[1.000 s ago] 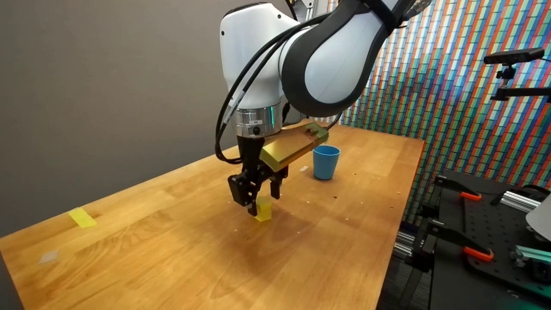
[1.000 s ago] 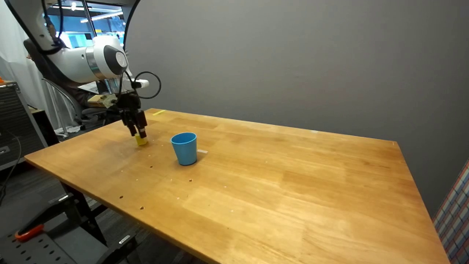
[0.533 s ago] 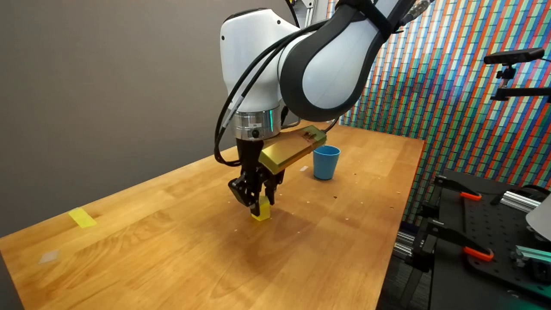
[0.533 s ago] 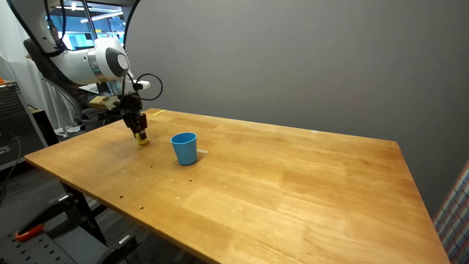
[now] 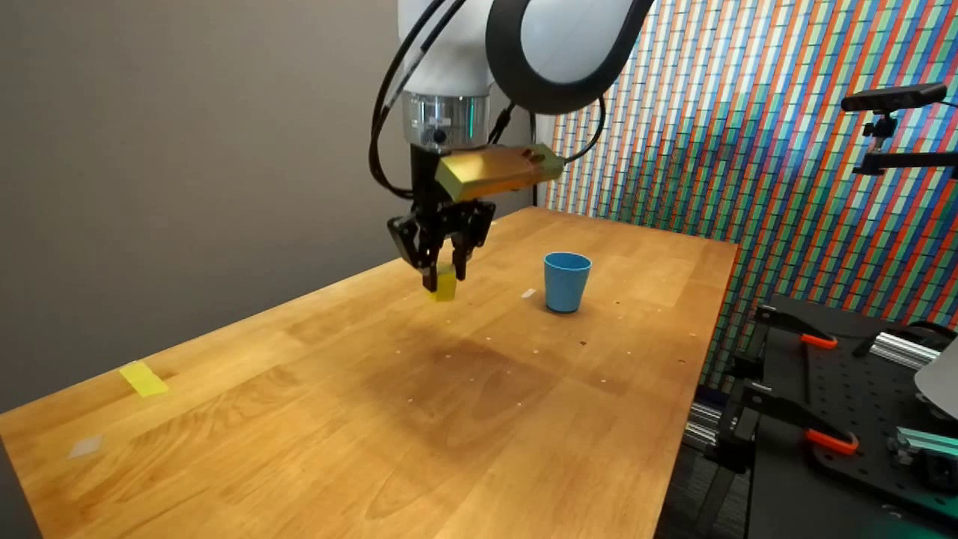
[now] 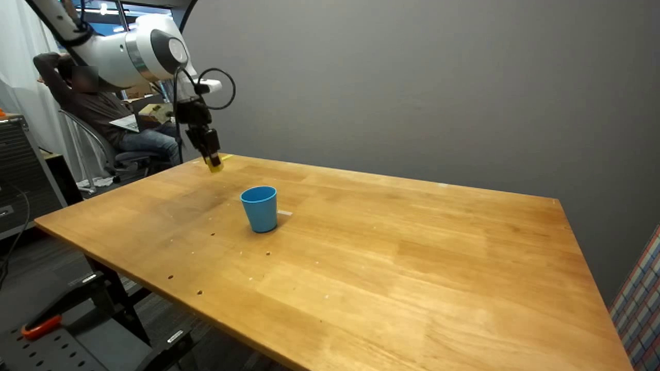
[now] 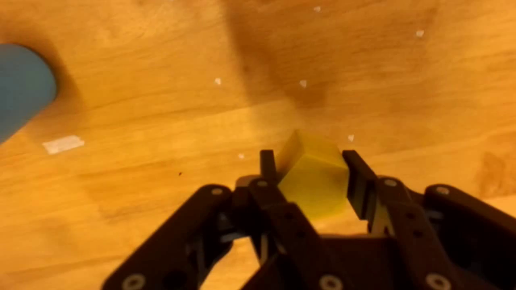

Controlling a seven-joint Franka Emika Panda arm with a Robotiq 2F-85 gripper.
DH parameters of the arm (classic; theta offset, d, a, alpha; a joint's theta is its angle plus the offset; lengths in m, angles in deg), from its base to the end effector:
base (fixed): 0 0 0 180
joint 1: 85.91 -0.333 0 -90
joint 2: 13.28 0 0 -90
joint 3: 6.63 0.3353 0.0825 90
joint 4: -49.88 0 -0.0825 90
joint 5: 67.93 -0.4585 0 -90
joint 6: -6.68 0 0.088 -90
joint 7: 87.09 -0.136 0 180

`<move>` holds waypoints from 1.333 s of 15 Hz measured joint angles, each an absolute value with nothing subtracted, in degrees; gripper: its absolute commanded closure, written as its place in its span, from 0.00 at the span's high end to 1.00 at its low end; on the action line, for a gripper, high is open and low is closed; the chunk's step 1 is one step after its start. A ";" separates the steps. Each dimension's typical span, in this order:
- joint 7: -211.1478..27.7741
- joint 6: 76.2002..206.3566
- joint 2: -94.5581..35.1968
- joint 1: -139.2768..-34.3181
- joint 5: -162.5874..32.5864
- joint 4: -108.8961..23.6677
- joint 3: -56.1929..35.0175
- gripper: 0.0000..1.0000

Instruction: Put the yellow block in the cup

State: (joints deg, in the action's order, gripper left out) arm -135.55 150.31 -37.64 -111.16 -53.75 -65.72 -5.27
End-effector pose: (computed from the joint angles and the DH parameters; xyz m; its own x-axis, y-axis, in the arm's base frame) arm 0.5986 0.2973 0.1766 0.9728 -0.1815 0.1442 -0.1918 -0.9796 0.0606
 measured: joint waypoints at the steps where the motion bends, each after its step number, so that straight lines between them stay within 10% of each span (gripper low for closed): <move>1: -136.89 149.61 -35.32 -111.04 -53.55 -66.35 -6.15 0.19; 20: -152.84 145.00 -14.78 -95.58 -51.48 -87.07 -5.73 0.19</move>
